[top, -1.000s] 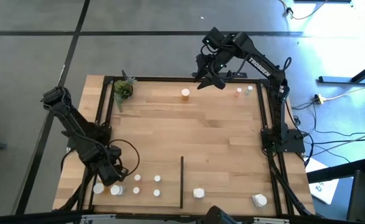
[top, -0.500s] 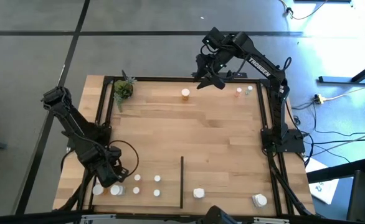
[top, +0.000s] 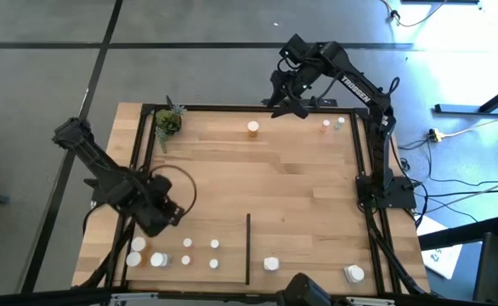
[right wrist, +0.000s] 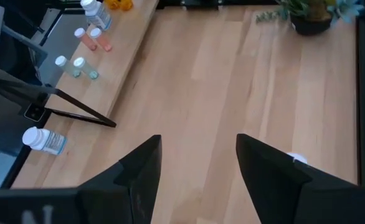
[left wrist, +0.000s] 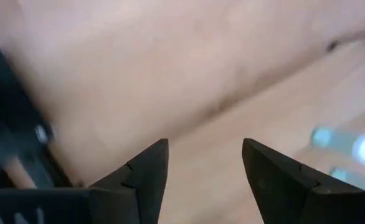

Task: Pick and place medicine bottles onto shelf by color
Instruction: Put the big orange pill bottle on the shelf aligned with the other big orange pill bottles

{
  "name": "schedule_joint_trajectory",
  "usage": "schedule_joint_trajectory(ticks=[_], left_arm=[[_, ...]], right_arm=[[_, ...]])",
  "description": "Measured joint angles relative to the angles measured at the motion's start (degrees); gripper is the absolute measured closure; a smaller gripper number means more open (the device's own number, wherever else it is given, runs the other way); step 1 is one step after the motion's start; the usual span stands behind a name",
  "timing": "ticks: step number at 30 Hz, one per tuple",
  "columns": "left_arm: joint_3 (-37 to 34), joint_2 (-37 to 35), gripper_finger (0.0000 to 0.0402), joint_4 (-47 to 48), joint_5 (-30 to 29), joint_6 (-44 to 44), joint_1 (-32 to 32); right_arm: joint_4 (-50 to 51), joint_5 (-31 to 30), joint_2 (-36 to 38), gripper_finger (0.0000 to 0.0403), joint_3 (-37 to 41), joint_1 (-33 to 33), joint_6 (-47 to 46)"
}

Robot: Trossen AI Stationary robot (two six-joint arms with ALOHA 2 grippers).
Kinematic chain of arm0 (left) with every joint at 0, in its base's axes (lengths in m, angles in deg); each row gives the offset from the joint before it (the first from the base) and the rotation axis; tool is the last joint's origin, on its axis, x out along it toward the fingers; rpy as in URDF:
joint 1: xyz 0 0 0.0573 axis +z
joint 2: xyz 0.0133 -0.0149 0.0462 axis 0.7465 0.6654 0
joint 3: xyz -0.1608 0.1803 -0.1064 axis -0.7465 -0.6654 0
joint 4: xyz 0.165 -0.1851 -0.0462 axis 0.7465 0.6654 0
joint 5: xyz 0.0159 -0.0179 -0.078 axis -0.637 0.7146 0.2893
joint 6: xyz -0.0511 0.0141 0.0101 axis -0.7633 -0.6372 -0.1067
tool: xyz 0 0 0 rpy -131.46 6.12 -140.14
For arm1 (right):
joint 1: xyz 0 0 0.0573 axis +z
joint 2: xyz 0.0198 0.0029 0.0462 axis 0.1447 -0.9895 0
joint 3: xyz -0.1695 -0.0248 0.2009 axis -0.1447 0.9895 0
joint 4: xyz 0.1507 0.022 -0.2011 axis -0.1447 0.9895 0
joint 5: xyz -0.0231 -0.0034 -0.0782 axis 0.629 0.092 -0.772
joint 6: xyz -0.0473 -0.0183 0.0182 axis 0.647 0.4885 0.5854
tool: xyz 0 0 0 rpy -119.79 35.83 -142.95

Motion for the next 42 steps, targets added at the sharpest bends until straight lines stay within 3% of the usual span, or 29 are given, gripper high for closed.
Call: schedule_joint_trajectory(ticks=[8,12,17,25,35,42], left_arm=[[6.08,-0.36,0.0203,2.35,-2.36,24.59,18.53],[8.99,-0.34,0.0203,0.67,-2.95,40.52,29.81],[9.74,-0.28,0.0203,-9.58,-1.71,60.29,43.87],[9.74,4.69,0.0203,-27.86,7.75,83.83,62.75],[9.74,16.47,0.0203,-43.07,24.52,98.05,74.40],[9.70,23.16,0.0203,-46.19,25.29,111.17,77.63]], right_arm=[[1.43,-0.89,0.00,0.0195,-0.04,-3.27,-2.28],[1.11,-11.41,0.49,0.0195,-0.04,-4.20,-6.41],[0.21,-23.88,2.52,0.0195,-0.07,-4.19,-9.84],[-3.14,-28.40,5.75,0.0195,-0.13,-4.40,-9.79],[-5.88,-30.56,6.56,0.0195,-0.15,-4.56,-10.24],[-7.40,-35.80,6.56,0.0195,-0.15,-4.56,-14.60]])
